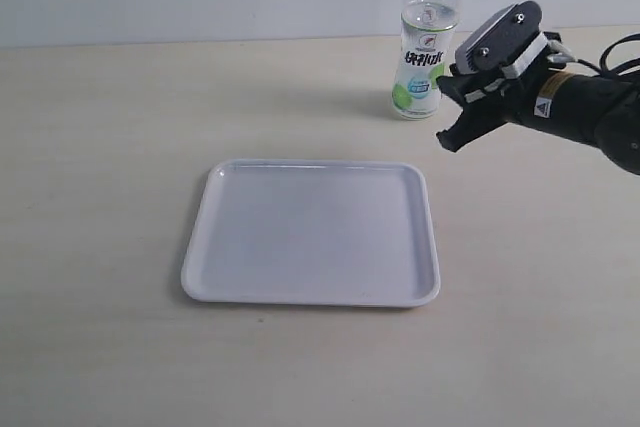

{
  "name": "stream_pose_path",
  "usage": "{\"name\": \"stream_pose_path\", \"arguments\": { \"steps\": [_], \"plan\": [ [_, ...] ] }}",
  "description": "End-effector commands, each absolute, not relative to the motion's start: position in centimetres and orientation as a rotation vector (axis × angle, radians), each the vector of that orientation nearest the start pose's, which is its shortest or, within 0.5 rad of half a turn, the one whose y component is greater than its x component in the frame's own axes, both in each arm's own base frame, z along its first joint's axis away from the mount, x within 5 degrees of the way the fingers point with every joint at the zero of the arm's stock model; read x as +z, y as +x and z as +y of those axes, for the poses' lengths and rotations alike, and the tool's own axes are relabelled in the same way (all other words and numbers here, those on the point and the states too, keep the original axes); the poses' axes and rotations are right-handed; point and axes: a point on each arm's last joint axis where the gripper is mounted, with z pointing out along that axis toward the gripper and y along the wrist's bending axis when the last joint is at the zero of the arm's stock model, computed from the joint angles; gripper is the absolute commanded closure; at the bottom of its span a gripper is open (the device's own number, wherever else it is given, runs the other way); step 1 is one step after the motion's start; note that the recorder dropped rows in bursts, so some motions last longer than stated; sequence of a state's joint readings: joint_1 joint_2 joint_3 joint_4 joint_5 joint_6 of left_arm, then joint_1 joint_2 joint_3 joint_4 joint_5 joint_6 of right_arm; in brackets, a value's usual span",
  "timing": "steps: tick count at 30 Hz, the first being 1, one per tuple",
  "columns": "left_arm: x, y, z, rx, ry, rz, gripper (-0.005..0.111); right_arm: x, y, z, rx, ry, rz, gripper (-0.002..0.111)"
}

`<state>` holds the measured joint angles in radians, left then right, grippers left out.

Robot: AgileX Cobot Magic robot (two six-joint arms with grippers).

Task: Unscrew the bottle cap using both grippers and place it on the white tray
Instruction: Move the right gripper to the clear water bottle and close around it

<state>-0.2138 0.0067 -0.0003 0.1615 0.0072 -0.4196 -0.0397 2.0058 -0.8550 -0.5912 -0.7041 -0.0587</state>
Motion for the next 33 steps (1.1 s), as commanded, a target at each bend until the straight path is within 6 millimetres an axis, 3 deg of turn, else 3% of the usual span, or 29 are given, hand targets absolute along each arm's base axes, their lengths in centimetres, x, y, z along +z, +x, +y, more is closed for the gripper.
{"name": "stream_pose_path", "arguments": {
  "steps": [1,4,8,16,27,33],
  "plan": [
    [21.3,5.5,-1.2,-0.375,-0.034,1.494,0.107,10.5,38.2,1.5,0.044,-0.626,1.885,0.047],
    [21.3,5.5,-1.2,-0.375,-0.034,1.494,0.107,10.2,38.5,1.4,0.083,-0.536,1.869,0.027],
    [21.3,5.5,-1.2,-0.375,-0.034,1.494,0.107,9.9,38.6,1.6,0.148,-0.467,1.848,0.016],
    [21.3,5.5,-1.2,-0.37,-0.029,1.494,0.107,7.5,40.7,1.2,0.252,-0.252,1.873,0.016],
    [21.3,5.5,-1.2,-0.351,-0.011,1.493,0.107,5.1,43.5,1.6,0.34,-0.236,1.761,0.016],
    [21.3,5.5,-1.2,-0.348,-0.008,1.493,0.107,4.7,44.6,2.0,0.37,-0.283,1.738,0.016]
  ]
}}
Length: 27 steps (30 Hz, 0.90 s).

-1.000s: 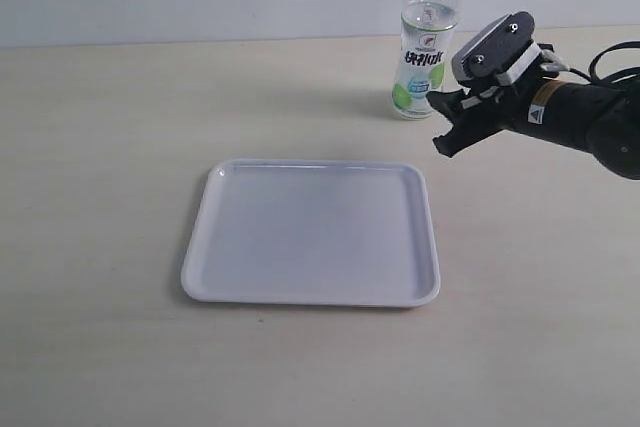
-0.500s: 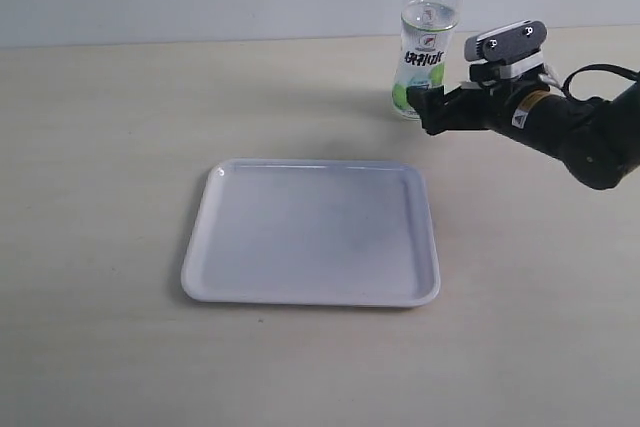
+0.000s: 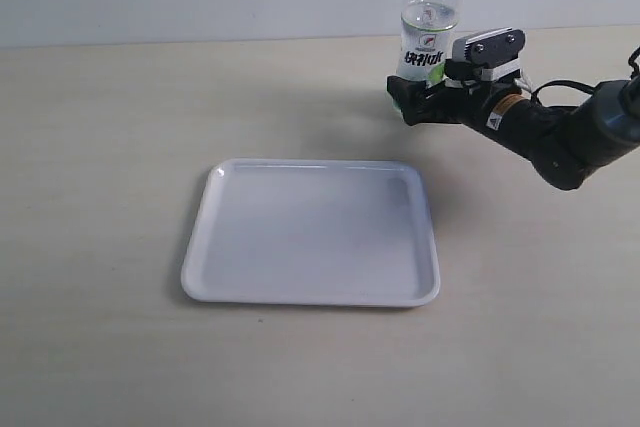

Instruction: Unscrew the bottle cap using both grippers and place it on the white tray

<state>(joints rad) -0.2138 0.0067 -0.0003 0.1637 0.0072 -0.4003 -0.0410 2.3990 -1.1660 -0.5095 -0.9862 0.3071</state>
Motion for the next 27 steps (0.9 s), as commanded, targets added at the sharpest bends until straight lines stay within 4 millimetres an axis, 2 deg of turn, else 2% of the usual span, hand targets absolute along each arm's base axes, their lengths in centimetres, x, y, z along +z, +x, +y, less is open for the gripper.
{"name": "stream_pose_path", "arguments": {
  "steps": [1,6,17,22,24,27],
  "plan": [
    [21.3,5.5,-1.2,-0.348,-0.008,1.493,0.107,4.7,44.8,2.0,0.376,-0.283,1.735,0.016],
    [21.3,5.5,-1.2,-0.335,0.003,1.493,0.107,4.4,45.3,2.0,0.39,-0.281,1.73,0.016],
    [21.3,5.5,-1.2,-0.333,0.006,1.492,0.107,4.5,45.9,3.4,0.391,-0.31,1.724,0.016],
    [21.3,5.5,-1.2,-0.333,0.006,1.492,0.107,4.3,46.0,3.1,0.364,-0.286,1.736,0.017],
    [21.3,5.5,-1.2,-0.333,0.006,1.492,0.107,4.3,46.0,3.1,0.361,-0.277,1.738,0.022],
    [21.4,5.5,-1.2,-0.333,0.007,1.486,0.107,4.3,46.0,3.1,0.347,-0.293,1.734,0.041]
  ]
}}
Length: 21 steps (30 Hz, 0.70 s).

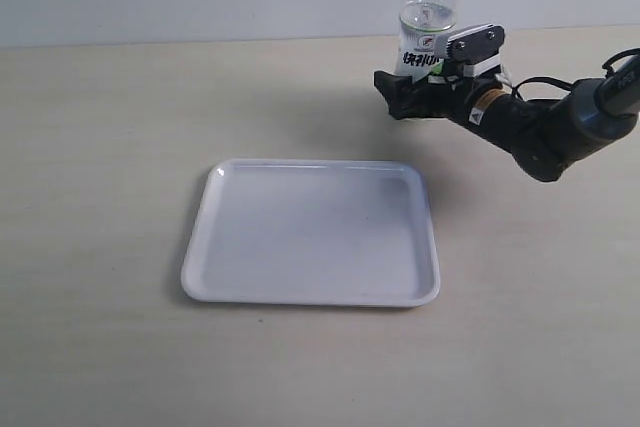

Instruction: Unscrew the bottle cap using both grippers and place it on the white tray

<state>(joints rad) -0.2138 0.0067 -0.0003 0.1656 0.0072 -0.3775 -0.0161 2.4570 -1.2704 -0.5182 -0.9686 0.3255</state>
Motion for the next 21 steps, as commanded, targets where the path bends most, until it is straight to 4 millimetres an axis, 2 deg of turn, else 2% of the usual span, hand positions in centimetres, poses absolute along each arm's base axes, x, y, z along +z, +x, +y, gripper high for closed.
{"name": "stream_pose_path", "arguments": {
  "steps": [1,6,7,10,12,16,21],
  "plan": [
    [21.4,5.5,-1.2,-0.331,0.01,1.486,0.107,4.3,46.0,3.1,0.336,-0.306,1.731,0.051],
    [21.6,5.5,-1.2,-0.327,0.021,1.463,0.107,4.3,46.0,3.1,0.322,-0.328,1.727,0.104],
    [21.7,5.4,-1.2,-0.322,0.029,1.451,0.107,4.3,46.0,3.1,0.321,-0.332,1.727,0.108],
    [22.2,5.3,-1.3,-0.332,0.039,1.392,0.107,4.4,45.9,3.3,0.319,-0.377,1.706,0.108],
    [22.8,5.2,-1.4,-0.359,0.036,1.329,0.107,4.6,45.8,3.6,0.297,-0.466,1.668,0.108],
    [24.3,4.6,-1.5,-0.46,0.018,1.151,0.107,5.3,45.5,4.3,0.31,-0.589,1.62,0.108],
    [27.0,3.6,-1.6,-0.527,0.036,0.931,0.107,5.7,45.5,4.4,0.311,-0.606,1.609,0.108]
  ]
}}
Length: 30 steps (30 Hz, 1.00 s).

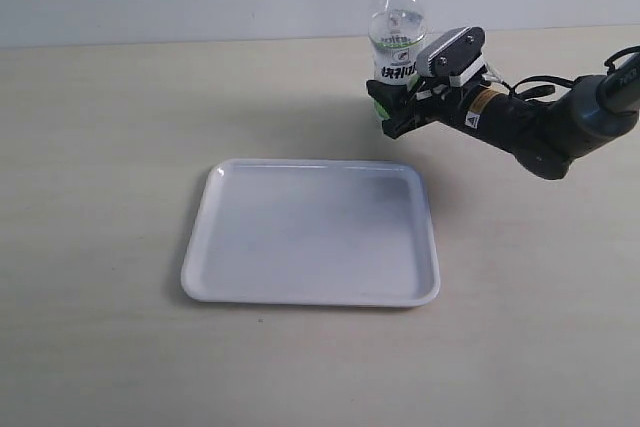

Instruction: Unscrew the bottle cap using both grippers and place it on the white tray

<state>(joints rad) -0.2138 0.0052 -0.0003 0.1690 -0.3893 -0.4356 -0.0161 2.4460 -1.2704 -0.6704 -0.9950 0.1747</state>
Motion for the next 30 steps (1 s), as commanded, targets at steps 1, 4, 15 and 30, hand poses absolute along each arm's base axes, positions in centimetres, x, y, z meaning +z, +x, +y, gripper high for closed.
{"name": "stream_pose_path", "arguments": {
  "steps": [1,4,15,30],
  "plan": [
    [28.3,3.7,-1.6,-0.528,0.037,0.918,0.106,5.7,45.5,4.4,0.311,-0.606,1.609,0.108],
    [32.6,4.7,-2.0,-0.501,0.065,0.911,0.103,5.6,45.4,4.6,0.315,-0.643,1.607,0.108],
    [37.6,22.6,-8.1,-0.421,0.454,1.299,0.094,7.0,45.3,4.7,0.365,-0.675,1.716,0.108],
    [37.4,37.6,-16.5,-0.712,0.691,1.676,0.045,7.5,45.1,4.1,0.285,-0.724,1.905,0.108]
  ]
}}
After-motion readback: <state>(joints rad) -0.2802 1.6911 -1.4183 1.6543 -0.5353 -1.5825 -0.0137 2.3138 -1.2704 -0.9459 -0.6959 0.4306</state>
